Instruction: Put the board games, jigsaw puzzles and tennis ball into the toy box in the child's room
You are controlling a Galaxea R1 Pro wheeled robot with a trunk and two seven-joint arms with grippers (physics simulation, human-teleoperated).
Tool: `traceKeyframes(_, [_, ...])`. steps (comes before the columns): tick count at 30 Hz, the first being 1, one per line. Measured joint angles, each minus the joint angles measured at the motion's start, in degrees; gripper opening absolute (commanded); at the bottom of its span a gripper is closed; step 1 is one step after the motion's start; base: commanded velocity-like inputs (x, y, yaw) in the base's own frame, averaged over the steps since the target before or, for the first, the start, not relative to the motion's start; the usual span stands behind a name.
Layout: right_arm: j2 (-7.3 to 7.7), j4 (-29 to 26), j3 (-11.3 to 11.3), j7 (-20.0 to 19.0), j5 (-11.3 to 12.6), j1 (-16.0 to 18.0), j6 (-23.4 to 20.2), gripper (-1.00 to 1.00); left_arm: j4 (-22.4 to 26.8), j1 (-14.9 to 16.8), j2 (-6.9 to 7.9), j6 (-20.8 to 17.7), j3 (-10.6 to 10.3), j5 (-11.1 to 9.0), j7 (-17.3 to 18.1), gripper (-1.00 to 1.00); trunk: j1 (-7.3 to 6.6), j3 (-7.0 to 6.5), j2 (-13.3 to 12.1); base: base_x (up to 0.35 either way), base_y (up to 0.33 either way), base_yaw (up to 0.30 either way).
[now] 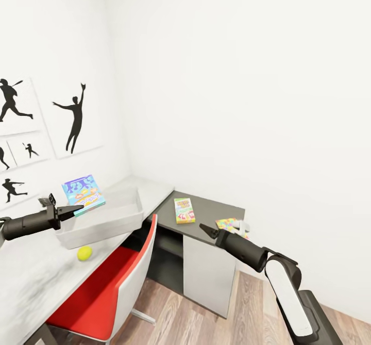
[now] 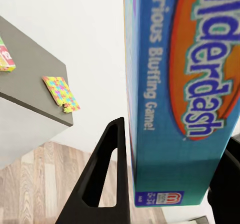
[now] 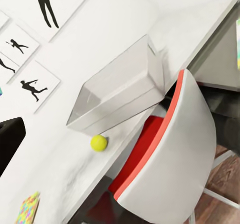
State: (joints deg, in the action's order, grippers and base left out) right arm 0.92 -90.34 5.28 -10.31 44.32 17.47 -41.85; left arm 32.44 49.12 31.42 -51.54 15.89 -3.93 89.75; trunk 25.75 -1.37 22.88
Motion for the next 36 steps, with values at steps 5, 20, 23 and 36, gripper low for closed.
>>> traceKeyframes(5, [0.52, -0.05, -0.25, -0.12, -0.01, 0.0, -0.06, 1.0, 0.0, 0.0, 0.07, 0.03, 0.06, 0.12, 0.0, -1.0, -0.02, 0.0, 0.01, 0.241, 0.0, 0.0])
traceKeyframes(20, [0.84, -0.02, -1.85, -0.21, 0.0, 0.08, -0.16, 1.0, 0.25, -0.01, 0.22, 1.84, -0.44, 0.55, 0.0, -1.0, 0.0, -0.28, 0.0, 0.134, 0.0, 0.105])
traceKeyframes(23, [0.88, -0.05, -1.85, -0.23, 0.01, 0.09, -0.16, 1.0, 0.26, -0.01, 0.94, 2.04, -0.57, 1.5, 0.0, -1.0, 0.0, -0.43, 0.0, 0.097, 0.0, 0.237])
traceKeyframes(36, [0.87, -0.03, -1.86, -2.37, -0.1, 0.17, -0.15, 1.0, 0.25, -0.01, 1.58, 3.79, -0.72, 8.76, -0.16, -1.0, 0.0, -0.53, 0.0, 0.086, 0.0, 0.035])
